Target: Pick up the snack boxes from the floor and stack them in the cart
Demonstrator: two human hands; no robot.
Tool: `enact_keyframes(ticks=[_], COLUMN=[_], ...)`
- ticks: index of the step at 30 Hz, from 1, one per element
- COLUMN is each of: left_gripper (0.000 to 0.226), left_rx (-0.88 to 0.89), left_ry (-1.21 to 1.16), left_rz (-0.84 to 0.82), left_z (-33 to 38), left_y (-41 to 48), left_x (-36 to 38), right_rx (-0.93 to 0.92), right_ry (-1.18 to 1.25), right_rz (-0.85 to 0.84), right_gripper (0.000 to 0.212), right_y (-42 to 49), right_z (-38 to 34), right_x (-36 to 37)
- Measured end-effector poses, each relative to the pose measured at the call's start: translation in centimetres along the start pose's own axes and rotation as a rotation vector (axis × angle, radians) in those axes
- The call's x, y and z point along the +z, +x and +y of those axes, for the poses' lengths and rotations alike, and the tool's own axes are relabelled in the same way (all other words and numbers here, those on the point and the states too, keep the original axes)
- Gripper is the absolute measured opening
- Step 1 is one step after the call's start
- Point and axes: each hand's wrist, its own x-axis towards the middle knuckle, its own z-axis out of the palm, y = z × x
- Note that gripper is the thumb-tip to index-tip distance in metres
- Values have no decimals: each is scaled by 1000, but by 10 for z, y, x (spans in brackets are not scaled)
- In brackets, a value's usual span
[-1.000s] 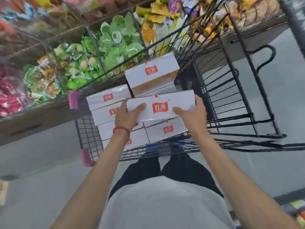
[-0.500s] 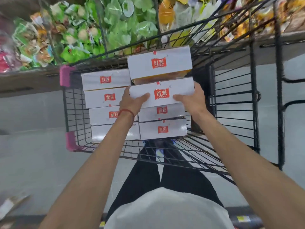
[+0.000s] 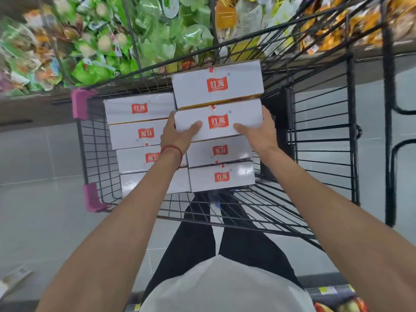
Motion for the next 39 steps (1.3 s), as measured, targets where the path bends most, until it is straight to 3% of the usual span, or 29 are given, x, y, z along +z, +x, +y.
enact_keyframes(ticks=[7,11,17,21,32,39], left_gripper=[74,68,30,20,21,23], left_rx=[8,38,39,28,-30,-103], left_ry=[-84,-133,-283,-378,-632,-791], left_rz=[-61,-33,69,166,504,722], left_z=[0,-18,-52,-66,-152,-222], left_y=[-27,-51,-92,-128,-258,-311], left_x=[-20,-47,-83,-93,-96,-134], right_rx=[-93,-66,-133,-158,-314,-366], right_ry=[9,31,-23,-71,-265,-433], right_rz=[112,113,-150,-302,-735,-940], right_gripper=[54,59,49,45,39,39], right_y=[-37,-68,-125,-152,-223,-283], right_z=[0,0,2,6,14,32], right_x=[8,14,35,47,81,147])
